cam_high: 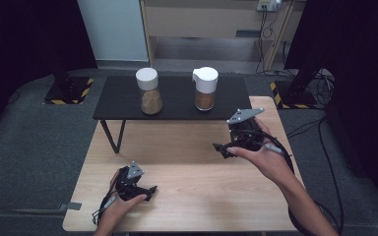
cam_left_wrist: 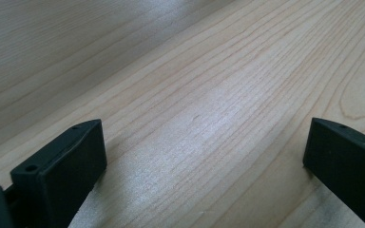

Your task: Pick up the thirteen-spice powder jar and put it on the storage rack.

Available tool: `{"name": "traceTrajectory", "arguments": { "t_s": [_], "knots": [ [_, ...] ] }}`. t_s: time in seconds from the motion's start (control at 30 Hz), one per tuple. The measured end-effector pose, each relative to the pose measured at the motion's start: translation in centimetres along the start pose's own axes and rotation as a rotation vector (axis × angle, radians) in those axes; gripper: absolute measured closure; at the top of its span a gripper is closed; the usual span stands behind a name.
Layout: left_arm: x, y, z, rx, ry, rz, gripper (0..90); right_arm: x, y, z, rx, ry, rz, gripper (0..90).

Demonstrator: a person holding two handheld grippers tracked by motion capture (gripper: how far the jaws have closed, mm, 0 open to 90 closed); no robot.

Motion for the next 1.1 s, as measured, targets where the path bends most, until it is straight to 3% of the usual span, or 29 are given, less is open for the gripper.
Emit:
{"name": "traceTrajectory", "arguments": {
  "t_s": [0.57, 1.1],
  "knots": [
    [0.0, 0.0, 0.0, -0.002, 0.004, 0.0, 0.0, -3.2, 0.7, 4.5, -0.03, 0.049, -0.028, 6.4],
    [0.0, 0.0, 0.0, -0.003, 0.003, 0.0, 0.0, -4.2, -0.1, 9.5, -0.117, 0.068, -0.029, 6.4]
  ]
}}
Point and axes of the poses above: each handheld gripper's, and its own axes: x roughly backward along the jaws, z roughly out of its underside, y roughly to its left, the point moved 5 cm from there along -x, roughly forward along the jaws, and after that the axes turned 14 degrees about z, right-handed, at the moved point
